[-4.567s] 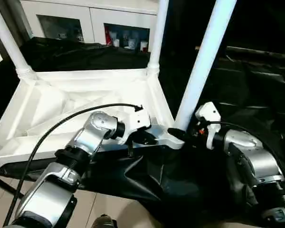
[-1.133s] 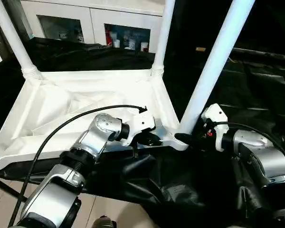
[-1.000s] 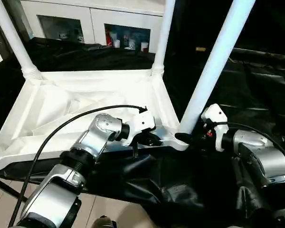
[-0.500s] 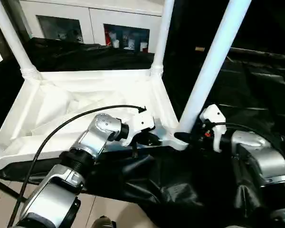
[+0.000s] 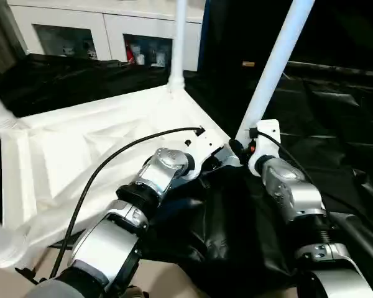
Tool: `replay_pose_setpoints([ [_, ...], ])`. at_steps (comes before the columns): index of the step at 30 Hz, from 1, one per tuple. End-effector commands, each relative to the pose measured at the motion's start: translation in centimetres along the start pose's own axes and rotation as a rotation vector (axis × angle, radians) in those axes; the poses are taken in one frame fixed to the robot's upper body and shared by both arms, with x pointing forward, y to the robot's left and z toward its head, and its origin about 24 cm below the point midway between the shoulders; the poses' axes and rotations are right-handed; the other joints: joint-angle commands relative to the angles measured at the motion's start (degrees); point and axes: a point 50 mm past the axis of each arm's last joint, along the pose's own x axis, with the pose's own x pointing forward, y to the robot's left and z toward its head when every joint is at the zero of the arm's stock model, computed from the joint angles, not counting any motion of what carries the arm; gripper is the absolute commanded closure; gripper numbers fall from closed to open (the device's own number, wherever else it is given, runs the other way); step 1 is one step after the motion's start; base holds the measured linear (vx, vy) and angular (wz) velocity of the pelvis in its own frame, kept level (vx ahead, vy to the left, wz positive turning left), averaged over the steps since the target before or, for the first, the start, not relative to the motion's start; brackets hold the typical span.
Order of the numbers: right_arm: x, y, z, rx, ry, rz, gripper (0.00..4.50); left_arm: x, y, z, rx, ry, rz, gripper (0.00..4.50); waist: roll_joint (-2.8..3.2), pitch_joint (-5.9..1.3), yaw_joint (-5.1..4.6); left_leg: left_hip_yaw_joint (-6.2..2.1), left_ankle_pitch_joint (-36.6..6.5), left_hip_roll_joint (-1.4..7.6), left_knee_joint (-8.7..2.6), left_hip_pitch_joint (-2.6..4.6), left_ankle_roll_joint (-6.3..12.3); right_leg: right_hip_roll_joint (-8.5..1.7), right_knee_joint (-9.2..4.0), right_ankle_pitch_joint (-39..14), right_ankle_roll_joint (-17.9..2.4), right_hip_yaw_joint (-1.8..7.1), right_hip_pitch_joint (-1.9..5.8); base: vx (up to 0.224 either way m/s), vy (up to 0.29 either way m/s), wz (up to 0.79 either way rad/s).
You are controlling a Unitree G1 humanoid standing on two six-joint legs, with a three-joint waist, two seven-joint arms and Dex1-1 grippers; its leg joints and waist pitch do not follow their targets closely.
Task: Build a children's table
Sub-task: Rotate leg to tighten
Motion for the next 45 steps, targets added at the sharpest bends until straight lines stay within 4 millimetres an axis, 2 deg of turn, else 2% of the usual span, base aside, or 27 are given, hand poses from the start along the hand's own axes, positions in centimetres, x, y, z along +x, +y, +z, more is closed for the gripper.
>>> replay_pose_setpoints([
  [1, 0.3, 2.8, -0.8, 0.026, 0.011, 0.144, 1.99, -0.2, 0.7, 2.1, 0.040, -0.069, 0.039, 4.50, -0.21, -5.23, 0.15, 0.13, -17.3, 0.34, -4.30, 0.75, 0.70, -1.83, -4.60, -17.6, -9.7, 1.90, 3.25, 0.000, 0.000, 0.00],
  [6, -0.5, 0.7, 0.8, 0.029, -0.059, 0.178, 1.64, -0.6, 0.8, 1.5, 0.051, -0.066, -0.015, 4.50, -0.23, -5.30, 0.28, 0.30, -15.7, 0.43, -4.18, 0.77, 1.88, -1.86, -4.26, -14.4, -11.1, 2.01, 3.45, 0.000, 0.000, 0.00],
  [8, -1.7, -0.8, 1.5, -0.015, -0.067, 0.272, 1.39, -1.1, 0.8, 1.2, 0.086, -0.074, -0.076, 4.50, -0.14, -5.36, 0.43, 0.34, -14.9, 0.40, -4.09, 0.83, 2.49, -1.72, -4.22, -13.1, -11.5, 1.99, 3.57, 0.000, 0.000, 0.00],
  [9, -2.4, -1.4, 1.8, -0.052, -0.061, 0.327, 1.39, -1.4, 0.9, 1.0, 0.095, -0.073, -0.107, 4.50, -0.30, -5.43, 0.78, 0.42, -13.9, 0.48, -3.96, 0.82, 3.33, -1.67, -3.97, -11.2, -11.8, 2.07, 3.88, 0.000, 0.000, 0.00],
  [10, -3.1, -1.9, 1.8, -0.091, -0.048, 0.374, 1.31, -1.7, 0.9, 1.0, 0.111, -0.081, -0.137, 4.50, -0.33, -5.41, 0.90, 0.45, -12.7, 0.48, -3.90, 0.56, 3.99, -1.71, -3.68, -9.4, -12.2, 2.16, 3.96, 0.000, 0.000, 0.00],
  [12, -4.2, -2.5, 1.8, -0.160, -0.019, 0.445, 1.04, -2.2, 0.9, 0.8, 0.128, -0.086, -0.188, 4.50, -0.36, -5.36, 0.97, 0.44, -12.5, 0.56, -3.89, 0.57, 4.39, -1.82, -3.70, -9.6, -12.6, 2.09, 3.99, 0.000, 0.000, 0.00],
  [14, -4.8, -2.8, 1.7, -0.201, 0.002, 0.486, 1.01, -2.6, 0.9, 0.7, 0.146, -0.089, -0.227, 4.50, -0.27, -5.22, 1.10, 0.46, -13.4, 0.67, -3.91, 0.77, 4.15, -1.90, -3.87, -11.6, -12.9, 2.11, 3.79, 0.000, 0.000, 0.00],
  [17, -6.2, -3.6, 1.5, -0.301, 0.064, 0.563, 0.97, -4.1, 0.3, 0.0, 0.201, -0.092, -0.405, 4.50, -0.23, -5.04, 1.40, 0.38, -15.7, 1.05, -4.25, 1.05, 3.02, -2.09, -4.20, -15.3, -12.7, 2.21, 3.55, 0.000, 0.000, 0.00],
  [18, -6.3, -3.7, 1.4, -0.305, 0.068, 0.567, 0.97, -4.2, 0.3, -0.1, 0.203, -0.089, -0.418, 4.50, -0.22, -4.96, 1.39, 0.45, -16.1, 1.04, -4.25, 1.08, 2.85, -2.04, -4.32, -16.0, -12.6, 2.24, 3.38, 0.000, 0.000, 0.00],
  [19, -6.6, -3.8, 1.3, -0.324, 0.089, 0.594, 0.97, -4.7, 0.2, -0.4, 0.211, -0.067, -0.458, 4.50, -0.21, -4.92, 1.49, 0.43, -17.6, 1.14, -4.32, 1.39, 2.09, -2.03, -4.38, -17.5, -12.5, 2.23, 3.06, 0.000, 0.000, 0.00],
  [21, -6.8, -3.8, 1.3, -0.333, 0.103, 0.611, 0.97, -4.9, 0.2, -0.5, 0.218, -0.059, -0.469, 4.50, -0.16, -4.78, 1.61, 0.38, -18.6, 1.19, -4.44, 1.40, 1.70, -2.00, -4.48, -18.8, -12.0, 2.22, 3.02, 0.000, 0.000, 0.00],
  [22, -6.8, -3.8, 1.2, -0.342, 0.112, 0.614, 0.97, -5.0, 0.2, -0.5, 0.217, -0.060, -0.466, 4.50, -0.37, -4.79, 1.73, 0.36, -18.9, 1.20, -4.48, 1.39, 1.47, -2.08, -4.53, -19.4, -11.6, 2.25, 2.99, 0.000, 0.000, 0.00],
  [24, -6.8, -3.8, 1.1, -0.348, 0.123, 0.624, 0.97, -5.1, 0.3, -0.5, 0.213, -0.062, -0.462, 4.50, -0.27, -4.75, 1.86, 0.40, -19.3, 1.16, -4.42, 1.57, 1.16, -2.13, -4.67, -20.1, -11.4, 2.29, 2.78, 0.000, 0.000, 0.00],
  [25, -6.9, -3.8, 1.0, -0.348, 0.130, 0.634, 0.97, -5.2, 0.4, -0.5, 0.212, -0.063, -0.461, 4.50, -0.35, -4.86, 1.87, 0.27, -18.4, 1.09, -4.50, 1.16, 1.05, -2.10, -4.42, -19.4, -11.1, 2.25, 3.12, 0.000, 0.000, 0.00],
  [27, -7.0, -3.8, 1.0, -0.348, 0.136, 0.644, 0.97, -5.3, 0.4, -0.6, 0.212, -0.064, -0.460, 4.50, -0.38, -4.88, 1.82, 0.26, -18.1, 1.04, -4.48, 1.04, 1.08, -2.11, -4.41, -19.2, -10.9, 2.25, 3.19, 0.000, 0.000, 0.00],
  [37, -6.9, -3.3, 0.7, -0.331, 0.144, 0.692, 1.77, -5.7, 0.3, -0.7, 0.210, -0.064, -0.471, 4.50, -0.37, -5.14, 1.82, 0.43, -14.8, 1.01, -4.18, 0.92, 2.00, -1.97, -3.81, -14.3, -12.4, 2.33, 3.28, 0.000, 0.000, 0.00],
  [38, -6.9, -3.3, 0.7, -0.330, 0.143, 0.692, 1.84, -5.7, 0.3, -0.6, 0.210, -0.064, -0.471, 4.50, -0.51, -5.12, 1.86, 0.44, -15.0, 1.02, -4.16, 0.92, 2.04, -2.04, -3.83, -14.8, -12.3, 2.31, 3.30, 0.000, 0.000, 0.00],
  [42, -6.9, -3.1, 0.7, -0.319, 0.140, 0.708, 2.18, -5.8, 0.2, -0.7, 0.210, -0.063, -0.471, 4.50, -0.38, -5.02, 1.83, 0.38, -16.0, 1.05, -4.26, 1.01, 1.72, -2.04, -4.07, -16.8, -11.7, 2.29, 3.23, 0.000, 0.000, 0.00],
  [43, -6.9, -3.0, 0.7, -0.315, 0.139, 0.714, 2.38, -5.8, 0.1, -0.7, 0.209, -0.062, -0.474, 4.50, -0.42, -5.00, 1.81, 0.37, -16.3, 1.06, -4.28, 1.03, 1.60, -2.04, -4.12, -17.2, -11.5, 2.29, 3.20, 0.000, 0.000, 0.00],
  [45, -6.9, -3.0, 0.6, -0.314, 0.140, 0.718, 2.45, -5.8, 0.1, -0.7, 0.209, -0.061, -0.475, 4.50, -0.45, -5.03, 1.81, 0.35, -16.0, 1.05, -4.27, 0.97, 1.57, -2.06, -4.07, -17.1, -11.5, 2.29, 3.24, 0.000, 0.000, 0.00],
])
